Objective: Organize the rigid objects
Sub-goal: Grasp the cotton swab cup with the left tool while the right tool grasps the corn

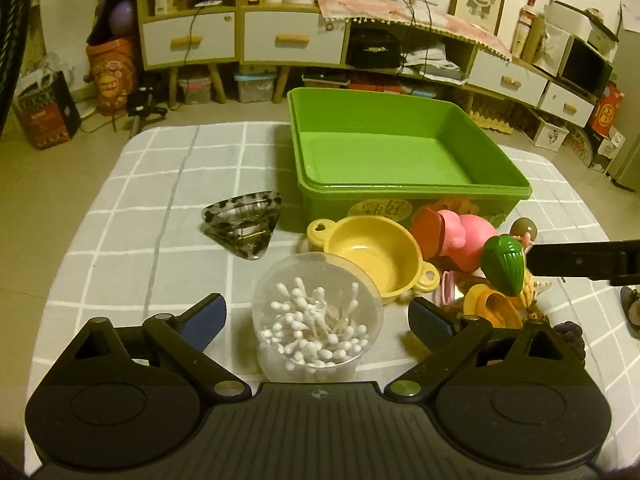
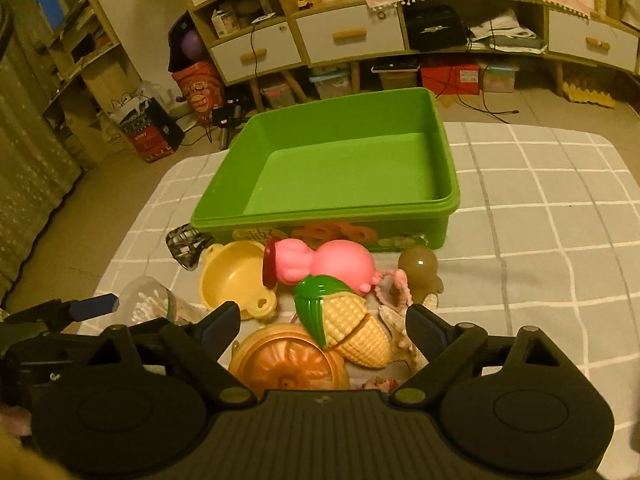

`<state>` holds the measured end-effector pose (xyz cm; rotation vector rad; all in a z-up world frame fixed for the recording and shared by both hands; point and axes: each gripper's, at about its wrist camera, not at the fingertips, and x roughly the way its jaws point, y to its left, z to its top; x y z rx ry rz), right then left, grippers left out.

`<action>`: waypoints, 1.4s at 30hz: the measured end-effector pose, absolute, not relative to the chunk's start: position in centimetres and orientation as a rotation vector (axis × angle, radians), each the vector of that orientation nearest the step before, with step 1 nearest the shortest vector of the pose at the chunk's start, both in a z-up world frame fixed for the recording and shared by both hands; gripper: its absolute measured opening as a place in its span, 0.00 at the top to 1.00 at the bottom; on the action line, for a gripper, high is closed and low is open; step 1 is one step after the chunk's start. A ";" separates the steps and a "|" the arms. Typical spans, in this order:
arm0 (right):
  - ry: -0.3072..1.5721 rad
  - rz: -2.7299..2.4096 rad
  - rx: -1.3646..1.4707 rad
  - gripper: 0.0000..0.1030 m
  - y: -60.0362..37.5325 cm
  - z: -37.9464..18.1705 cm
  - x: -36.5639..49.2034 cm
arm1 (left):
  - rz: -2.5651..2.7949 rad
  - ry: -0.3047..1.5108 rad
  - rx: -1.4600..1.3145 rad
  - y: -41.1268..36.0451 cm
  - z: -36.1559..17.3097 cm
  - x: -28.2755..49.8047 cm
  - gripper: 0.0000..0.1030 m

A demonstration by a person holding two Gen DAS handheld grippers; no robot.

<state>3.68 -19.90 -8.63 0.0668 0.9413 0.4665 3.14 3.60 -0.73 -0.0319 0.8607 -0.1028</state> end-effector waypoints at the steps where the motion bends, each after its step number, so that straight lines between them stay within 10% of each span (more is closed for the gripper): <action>1: 0.943 0.465 0.059 0.27 -19.7 -8.9 3.8 | -0.103 0.858 -0.022 3.4 -0.9 3.1 0.06; 21: 0.981 0.431 0.014 0.57 -19.2 -11.9 4.6 | -0.078 0.830 0.002 3.0 -1.8 2.9 0.30; 42: 0.970 0.462 0.085 0.82 -19.7 -10.7 4.7 | -0.078 0.777 -0.019 3.4 -0.7 2.3 0.30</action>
